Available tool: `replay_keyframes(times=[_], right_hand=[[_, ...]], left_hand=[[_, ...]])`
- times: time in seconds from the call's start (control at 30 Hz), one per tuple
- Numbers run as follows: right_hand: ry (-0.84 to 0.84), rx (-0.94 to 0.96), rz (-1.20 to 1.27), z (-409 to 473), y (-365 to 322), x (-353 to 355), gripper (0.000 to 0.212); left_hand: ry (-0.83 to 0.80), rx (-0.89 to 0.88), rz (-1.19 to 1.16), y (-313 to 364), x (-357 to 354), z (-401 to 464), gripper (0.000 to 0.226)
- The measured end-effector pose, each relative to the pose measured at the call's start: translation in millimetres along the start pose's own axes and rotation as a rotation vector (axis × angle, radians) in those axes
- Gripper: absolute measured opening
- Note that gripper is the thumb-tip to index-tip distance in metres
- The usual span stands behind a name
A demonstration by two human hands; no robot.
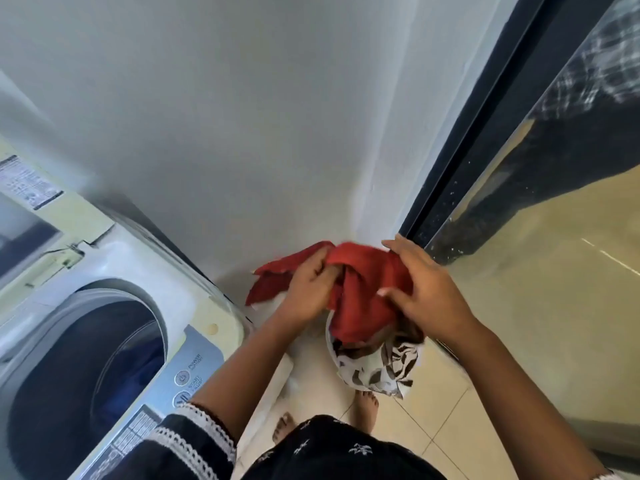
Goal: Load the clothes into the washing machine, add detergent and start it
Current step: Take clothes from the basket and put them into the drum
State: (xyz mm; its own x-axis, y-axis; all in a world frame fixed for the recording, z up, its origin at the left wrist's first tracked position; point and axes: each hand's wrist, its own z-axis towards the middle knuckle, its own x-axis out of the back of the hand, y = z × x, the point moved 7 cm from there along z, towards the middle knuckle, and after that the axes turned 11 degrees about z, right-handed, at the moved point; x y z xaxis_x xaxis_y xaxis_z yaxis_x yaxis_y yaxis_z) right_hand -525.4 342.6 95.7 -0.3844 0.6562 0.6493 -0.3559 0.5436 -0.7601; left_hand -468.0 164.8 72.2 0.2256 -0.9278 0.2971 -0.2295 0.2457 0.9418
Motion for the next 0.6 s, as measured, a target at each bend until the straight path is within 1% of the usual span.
replay_keyframes(times=[0.03, 0.07, 0.1, 0.13, 0.17, 0.2, 0.23, 0.27, 0.3, 0.33, 0.37, 0.4, 0.43, 0.47, 0.5, 0.53, 0.57, 0.6], right_hand=[[-0.087, -0.02, 0.117, 1.2, -1.0, -7.2, 0.089], [-0.158, -0.056, 0.244, 1.8, -1.4, -15.8, 0.102], [-0.199, -0.081, 0.353, 1.9, -3.1, -23.6, 0.11], [-0.217, -0.099, 0.45, 1.5, -2.1, -32.3, 0.112], [-0.209, -0.11, 0.537, 0.4, -1.7, -39.4, 0.108], [-0.172, -0.129, 0.613, -0.7, 0.3, -45.1, 0.097], [-0.13, -0.136, 0.694, 0.8, 2.7, -50.6, 0.081], [-0.08, -0.147, 0.707, 2.5, 5.3, -52.7, 0.06], [-0.043, -0.15, 0.689, 4.0, 4.9, -52.3, 0.044], [0.006, -0.142, 0.603, 6.8, 3.6, -48.2, 0.043], [0.056, -0.1, 0.471, 9.3, 0.5, -41.2, 0.047], [0.099, -0.061, 0.271, 12.0, -2.0, -33.1, 0.047], [0.109, -0.037, 0.044, 14.8, -4.3, -27.8, 0.049], [0.096, -0.05, -0.187, 17.1, -5.8, -24.6, 0.052], [0.07, -0.067, -0.361, 19.6, -8.1, -22.1, 0.053], [0.056, -0.045, -0.462, 21.8, -16.0, -21.4, 0.052], [0.053, 0.02, -0.518, 23.8, -28.8, -22.3, 0.047], [0.057, 0.108, -0.514, 24.5, -44.7, -24.4, 0.043]], left_hand=[[0.014, 0.097, -0.221, 8.6, 3.2, -1.2, 0.021], [0.02, 0.152, -0.39, 18.0, 5.8, -1.7, 0.023], [0.029, 0.167, -0.504, 26.9, 10.2, -1.2, 0.025], [0.031, 0.162, -0.598, 35.4, 13.9, -1.2, 0.026], [0.031, 0.158, -0.64, 41.9, 17.9, -2.7, 0.026], [0.026, 0.16, -0.654, 45.4, 21.1, -4.8, 0.026], [0.02, 0.164, -0.639, 45.7, 24.2, -6.3, 0.026], [0.016, 0.177, -0.614, 42.1, 26.9, -7.9, 0.025], [0.041, 0.191, -0.542, 33.2, 32.5, -7.1, 0.022], [0.099, 0.217, -0.426, 20.7, 40.9, -4.4, 0.017], [0.169, 0.252, -0.267, 9.4, 51.0, -4.2, 0.019], [0.249, 0.29, -0.1, -0.8, 61.3, -6.6, 0.031], [0.327, 0.291, 0.014, -6.9, 69.9, -10.8, 0.043], [0.398, 0.217, 0.08, -4.5, 75.9, -16.6, 0.051], [0.424, 0.071, 0.13, 2.5, 76.7, -23.1, 0.056], [0.372, -0.093, 0.169, 12.6, 68.2, -29.5, 0.063], [0.26, -0.212, 0.231, 20.3, 53.2, -35.0, 0.074], [0.129, -0.279, 0.355, 22.8, 34.4, -38.8, 0.088]])
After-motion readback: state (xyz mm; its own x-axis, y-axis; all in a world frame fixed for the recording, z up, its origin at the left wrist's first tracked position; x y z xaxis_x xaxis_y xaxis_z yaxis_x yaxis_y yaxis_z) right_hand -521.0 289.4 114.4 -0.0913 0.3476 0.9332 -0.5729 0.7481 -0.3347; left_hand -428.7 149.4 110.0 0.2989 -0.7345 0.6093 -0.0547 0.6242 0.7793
